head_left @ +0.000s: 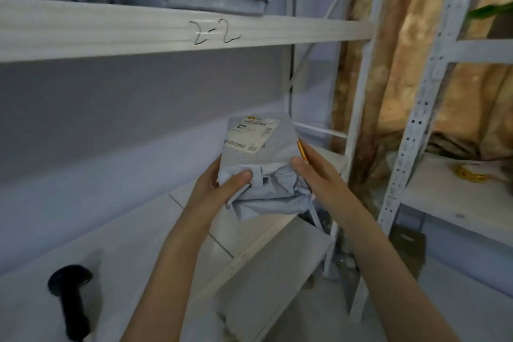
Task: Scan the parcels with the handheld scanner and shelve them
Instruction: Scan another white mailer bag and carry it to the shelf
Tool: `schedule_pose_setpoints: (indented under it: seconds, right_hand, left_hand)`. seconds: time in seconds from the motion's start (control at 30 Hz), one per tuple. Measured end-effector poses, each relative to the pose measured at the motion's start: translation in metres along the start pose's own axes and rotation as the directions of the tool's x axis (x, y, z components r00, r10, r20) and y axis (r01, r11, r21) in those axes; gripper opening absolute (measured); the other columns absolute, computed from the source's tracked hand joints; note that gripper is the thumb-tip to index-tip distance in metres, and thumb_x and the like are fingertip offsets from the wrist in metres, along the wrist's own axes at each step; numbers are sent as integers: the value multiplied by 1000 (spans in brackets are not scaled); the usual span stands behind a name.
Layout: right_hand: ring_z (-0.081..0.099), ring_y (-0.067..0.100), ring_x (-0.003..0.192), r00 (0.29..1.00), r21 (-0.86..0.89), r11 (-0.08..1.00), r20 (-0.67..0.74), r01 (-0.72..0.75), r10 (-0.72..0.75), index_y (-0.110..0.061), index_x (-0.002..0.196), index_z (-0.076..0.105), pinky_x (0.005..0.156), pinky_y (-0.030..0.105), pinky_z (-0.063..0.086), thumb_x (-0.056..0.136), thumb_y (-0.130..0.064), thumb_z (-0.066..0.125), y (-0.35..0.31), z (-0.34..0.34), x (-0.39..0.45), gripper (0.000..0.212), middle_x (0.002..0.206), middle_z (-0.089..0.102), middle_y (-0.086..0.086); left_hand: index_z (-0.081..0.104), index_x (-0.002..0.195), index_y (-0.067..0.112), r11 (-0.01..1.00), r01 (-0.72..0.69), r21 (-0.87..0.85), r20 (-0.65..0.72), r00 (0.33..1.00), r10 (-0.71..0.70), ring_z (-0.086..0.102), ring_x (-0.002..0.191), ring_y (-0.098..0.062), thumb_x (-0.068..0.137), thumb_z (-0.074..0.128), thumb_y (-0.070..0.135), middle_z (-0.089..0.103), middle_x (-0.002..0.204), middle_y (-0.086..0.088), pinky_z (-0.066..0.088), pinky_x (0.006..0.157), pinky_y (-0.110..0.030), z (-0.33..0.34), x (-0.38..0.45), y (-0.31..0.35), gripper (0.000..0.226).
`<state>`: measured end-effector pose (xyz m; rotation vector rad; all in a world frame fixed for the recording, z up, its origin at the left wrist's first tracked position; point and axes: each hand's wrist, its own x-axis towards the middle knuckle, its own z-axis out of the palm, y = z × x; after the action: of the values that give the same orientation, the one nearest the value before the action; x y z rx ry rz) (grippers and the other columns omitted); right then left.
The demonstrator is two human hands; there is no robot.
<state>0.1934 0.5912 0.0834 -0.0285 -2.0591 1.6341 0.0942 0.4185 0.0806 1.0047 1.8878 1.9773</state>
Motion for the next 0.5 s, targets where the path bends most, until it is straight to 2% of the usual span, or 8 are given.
schedule_pose_setpoints:
  seconds: [0.03, 0.07, 0.1, 0.13, 0.2, 0.3, 0.37, 0.5]
  right_hand:
    - [51, 1, 122, 1000, -37, 999, -16, 11, -11, -25, 144, 35, 105, 26, 42, 81, -60, 52, -7, -16, -1, 74, 135, 55, -10]
    - [52, 3, 123, 999, -61, 998, -38, 30, -32, -18, 143, 37, 103, 25, 43, 81, -60, 50, -14, -32, -2, 76, 133, 57, -5]
    - [53, -6, 118, 997, -68, 996, -59, 54, -58, -15, 141, 40, 95, 15, 45, 84, -53, 48, -20, -47, -1, 70, 126, 60, -8]
    - [51, -21, 106, 994, -73, 994, -71, 80, -85, -22, 139, 40, 86, 3, 44, 85, -47, 46, -27, -60, -2, 60, 118, 58, -21]
    - [48, -31, 93, 988, -98, 988, -91, 119, -128, -37, 132, 37, 78, -4, 40, 80, -43, 47, -37, -83, -2, 54, 112, 50, -33]
    - [58, -13, 101, 976, -154, 976, -136, 151, -172, -37, 127, 46, 81, 8, 47, 74, -46, 54, -46, -112, 0, 54, 109, 61, -28]
    - [59, -9, 105, 965, -188, 970, -180, 157, -191, -35, 128, 48, 84, 12, 49, 80, -53, 57, -52, -133, 2, 52, 109, 65, -28]
    - [57, 2, 116, 937, -213, 960, -260, 180, -234, -34, 135, 47, 97, 28, 48, 70, -61, 59, -65, -171, 9, 72, 129, 60, -16]
  left_hand:
    - [56, 127, 23, 1000, -13, 4, 8, 1000, 13, 63, 98, 9, 69, 63, 39, 66, 113, 20, 50, 78, -6, 16, 7, 7, 61]
    - [59, 123, 24, 1000, -23, 1, 12, 1000, 23, 64, 93, 9, 69, 62, 40, 68, 106, 21, 50, 74, -6, 31, 15, 13, 56]
    - [61, 119, 23, 999, -32, -6, 15, 999, 33, 66, 89, 9, 70, 62, 41, 69, 101, 21, 50, 69, -5, 44, 22, 19, 52]
    - [62, 118, 22, 999, -48, -7, 19, 999, 48, 66, 87, 8, 71, 62, 42, 70, 100, 19, 49, 66, -5, 57, 29, 25, 51]
    - [64, 118, 19, 997, -83, -4, 37, 996, 83, 67, 90, 2, 68, 61, 47, 71, 105, 10, 48, 65, -6, 79, 42, 38, 57]
    - [66, 115, 19, 990, -140, -6, 60, 988, 140, 68, 91, -1, 66, 62, 48, 72, 105, 8, 50, 66, -8, 106, 58, 58, 57]
    - [66, 113, 22, 985, -170, -5, 88, 982, 169, 69, 93, -2, 67, 66, 48, 73, 104, 10, 51, 68, -10, 122, 72, 69, 52]
    - [67, 104, 32, 964, -263, 31, 145, 956, 256, 68, 87, 3, 73, 66, 54, 74, 95, 19, 50, 66, -7, 152, 104, 89, 37]
